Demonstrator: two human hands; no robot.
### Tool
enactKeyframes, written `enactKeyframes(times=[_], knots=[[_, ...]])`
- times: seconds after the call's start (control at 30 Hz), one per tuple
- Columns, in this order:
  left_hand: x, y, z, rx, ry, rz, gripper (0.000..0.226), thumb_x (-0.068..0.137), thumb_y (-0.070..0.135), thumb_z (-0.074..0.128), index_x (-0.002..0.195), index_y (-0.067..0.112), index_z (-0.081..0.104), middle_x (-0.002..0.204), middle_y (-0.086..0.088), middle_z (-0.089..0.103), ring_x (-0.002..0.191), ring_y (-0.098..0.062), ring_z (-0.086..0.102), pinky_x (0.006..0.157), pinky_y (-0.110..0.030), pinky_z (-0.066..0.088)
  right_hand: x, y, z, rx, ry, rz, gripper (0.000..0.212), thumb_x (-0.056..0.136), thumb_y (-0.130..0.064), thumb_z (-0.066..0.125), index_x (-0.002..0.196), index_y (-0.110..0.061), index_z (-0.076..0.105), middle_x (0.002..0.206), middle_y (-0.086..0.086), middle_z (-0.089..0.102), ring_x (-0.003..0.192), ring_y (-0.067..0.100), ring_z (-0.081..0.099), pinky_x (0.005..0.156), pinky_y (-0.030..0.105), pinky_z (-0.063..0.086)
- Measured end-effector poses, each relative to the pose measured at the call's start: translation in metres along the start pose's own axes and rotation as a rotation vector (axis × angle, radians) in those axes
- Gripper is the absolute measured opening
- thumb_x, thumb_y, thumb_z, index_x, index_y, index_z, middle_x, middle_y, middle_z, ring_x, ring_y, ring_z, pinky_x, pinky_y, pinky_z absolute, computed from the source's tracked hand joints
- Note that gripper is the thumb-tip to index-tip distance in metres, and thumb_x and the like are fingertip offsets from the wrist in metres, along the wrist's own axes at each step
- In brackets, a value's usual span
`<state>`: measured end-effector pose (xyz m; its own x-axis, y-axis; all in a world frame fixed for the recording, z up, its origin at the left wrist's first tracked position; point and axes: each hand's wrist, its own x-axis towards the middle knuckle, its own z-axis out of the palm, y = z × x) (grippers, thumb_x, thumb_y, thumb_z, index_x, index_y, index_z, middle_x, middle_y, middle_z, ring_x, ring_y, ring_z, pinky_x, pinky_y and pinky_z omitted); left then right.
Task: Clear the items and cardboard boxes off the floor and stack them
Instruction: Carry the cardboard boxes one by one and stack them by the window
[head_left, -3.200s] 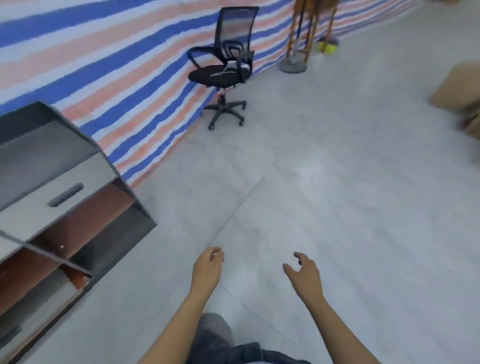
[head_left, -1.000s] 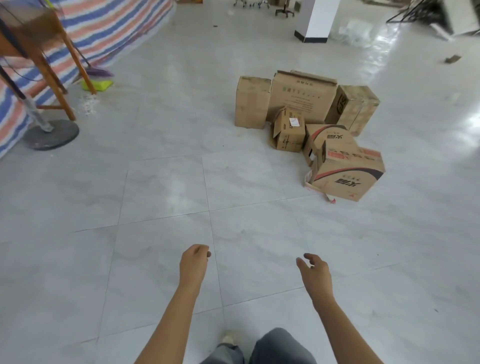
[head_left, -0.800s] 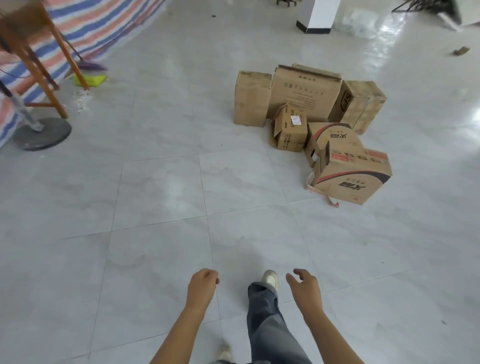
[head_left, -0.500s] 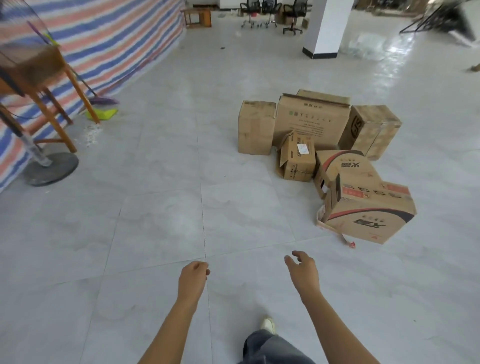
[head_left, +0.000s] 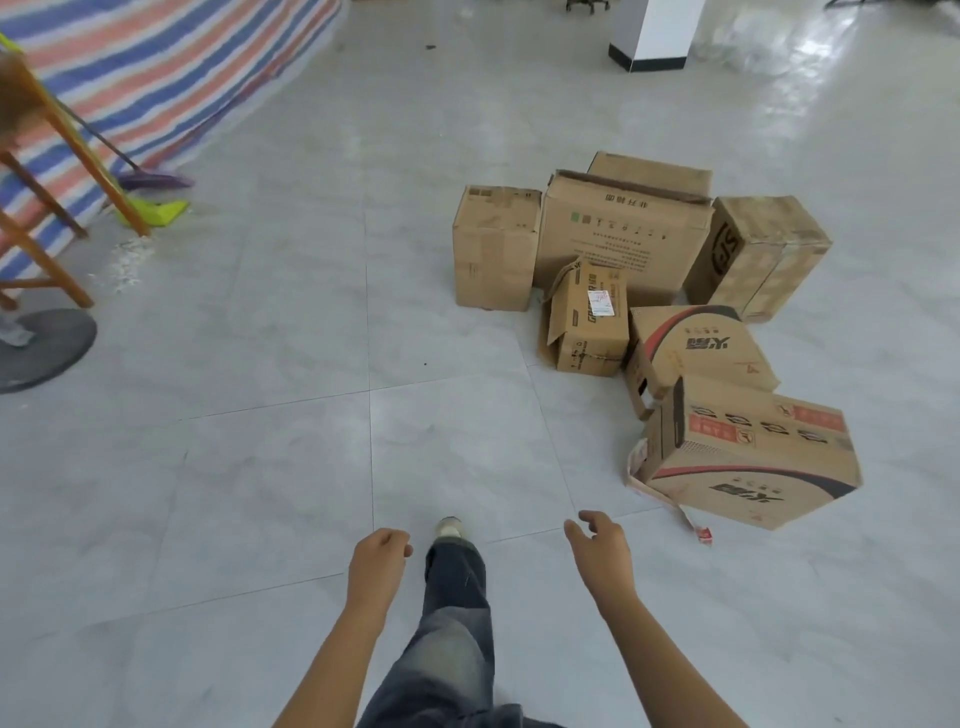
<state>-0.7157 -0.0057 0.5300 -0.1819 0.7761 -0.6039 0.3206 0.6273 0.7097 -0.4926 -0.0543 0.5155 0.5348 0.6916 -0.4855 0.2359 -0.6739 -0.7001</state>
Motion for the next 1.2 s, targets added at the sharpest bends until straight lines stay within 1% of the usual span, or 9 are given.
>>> enactKeyframes(times=[0.1, 0.2, 0.43, 0.6, 0.67, 0.73, 0.9, 1.0, 1.2], knots=[[0.053, 0.043, 0.017, -0.025, -0.011, 0.007, 0.021, 0.093, 0.010, 0.047, 0.074, 0.011, 0.055, 0.090, -0.012, 0.061, 0.088, -0.027, 0.055, 0.080, -0.033, 0.041, 0.053, -0.035, 0.003, -0.036, 0.009, -0.014, 0.040, 0.094, -0.024, 0.051, 0.131, -0.009, 0.049, 0.135, 0.014, 0.047, 0.119, 0.027, 0.049, 0.092, 0.031, 0.041], [0.108, 0.102, 0.029, -0.066, -0.027, 0.042, 0.014, 0.094, 0.011, 0.047, 0.087, 0.006, 0.059, 0.092, -0.012, 0.062, 0.088, -0.025, 0.055, 0.077, -0.031, 0.041, 0.105, -0.076, 0.005, -0.053, 0.010, -0.015, 0.040, 0.094, -0.024, 0.051, 0.130, -0.009, 0.049, 0.135, 0.014, 0.047, 0.120, 0.026, 0.048, 0.093, 0.031, 0.040], [0.215, 0.240, 0.048, -0.101, -0.035, 0.139, 0.016, 0.092, 0.012, 0.049, 0.080, 0.010, 0.059, 0.085, -0.007, 0.062, 0.083, -0.021, 0.055, 0.075, -0.029, 0.040, 0.215, -0.192, 0.006, -0.053, 0.044, -0.071, 0.040, 0.094, -0.025, 0.050, 0.131, -0.010, 0.049, 0.135, 0.011, 0.045, 0.122, 0.022, 0.046, 0.090, 0.027, 0.038], [0.255, 0.265, 0.083, -0.018, -0.143, 0.041, 0.015, 0.093, 0.012, 0.049, 0.083, 0.009, 0.060, 0.083, -0.007, 0.062, 0.080, -0.020, 0.055, 0.067, -0.028, 0.040, 0.265, -0.213, 0.011, -0.125, 0.010, -0.031, 0.039, 0.094, -0.025, 0.051, 0.130, -0.011, 0.049, 0.136, 0.010, 0.046, 0.122, 0.021, 0.046, 0.093, 0.027, 0.039], [0.276, 0.275, 0.097, 0.022, -0.158, -0.006, 0.015, 0.093, 0.012, 0.049, 0.082, 0.008, 0.059, 0.083, -0.008, 0.062, 0.079, -0.021, 0.054, 0.066, -0.027, 0.039, 0.294, -0.221, 0.010, -0.120, -0.009, 0.003, 0.039, 0.094, -0.024, 0.050, 0.131, -0.010, 0.048, 0.137, 0.011, 0.045, 0.121, 0.022, 0.047, 0.088, 0.025, 0.039], [0.304, 0.297, 0.108, 0.034, -0.136, -0.019, 0.017, 0.093, 0.011, 0.049, 0.079, 0.010, 0.058, 0.082, -0.008, 0.061, 0.080, -0.023, 0.054, 0.069, -0.028, 0.038, 0.332, -0.237, 0.006, -0.103, -0.018, 0.014, 0.040, 0.095, -0.023, 0.049, 0.132, -0.009, 0.047, 0.137, 0.012, 0.044, 0.120, 0.023, 0.047, 0.083, 0.022, 0.038], [0.381, 0.389, 0.141, -0.007, -0.043, 0.055, 0.016, 0.093, 0.012, 0.049, 0.082, 0.007, 0.059, 0.085, -0.008, 0.062, 0.083, -0.024, 0.056, 0.073, -0.029, 0.040, 0.457, -0.308, -0.011, -0.041, -0.031, -0.038, 0.041, 0.093, -0.025, 0.051, 0.131, -0.009, 0.049, 0.135, 0.011, 0.048, 0.122, 0.025, 0.046, 0.102, 0.036, 0.040], [0.418, 0.447, 0.168, -0.047, -0.001, 0.076, 0.015, 0.093, 0.013, 0.049, 0.086, 0.004, 0.060, 0.085, -0.009, 0.062, 0.082, -0.024, 0.055, 0.072, -0.029, 0.040, 0.533, -0.361, -0.026, -0.047, -0.042, -0.085, 0.042, 0.090, -0.024, 0.052, 0.130, -0.010, 0.050, 0.126, 0.011, 0.053, 0.114, 0.025, 0.049, 0.098, 0.038, 0.043], [0.466, 0.514, 0.206, 0.005, -0.002, 0.047, 0.019, 0.094, 0.013, 0.048, 0.078, 0.012, 0.057, 0.087, -0.009, 0.062, 0.086, -0.024, 0.056, 0.078, -0.030, 0.041, 0.623, -0.418, -0.031, -0.095, -0.101, -0.065, 0.043, 0.093, -0.026, 0.050, 0.133, -0.012, 0.046, 0.134, 0.010, 0.046, 0.119, 0.023, 0.046, 0.097, 0.036, 0.042]])
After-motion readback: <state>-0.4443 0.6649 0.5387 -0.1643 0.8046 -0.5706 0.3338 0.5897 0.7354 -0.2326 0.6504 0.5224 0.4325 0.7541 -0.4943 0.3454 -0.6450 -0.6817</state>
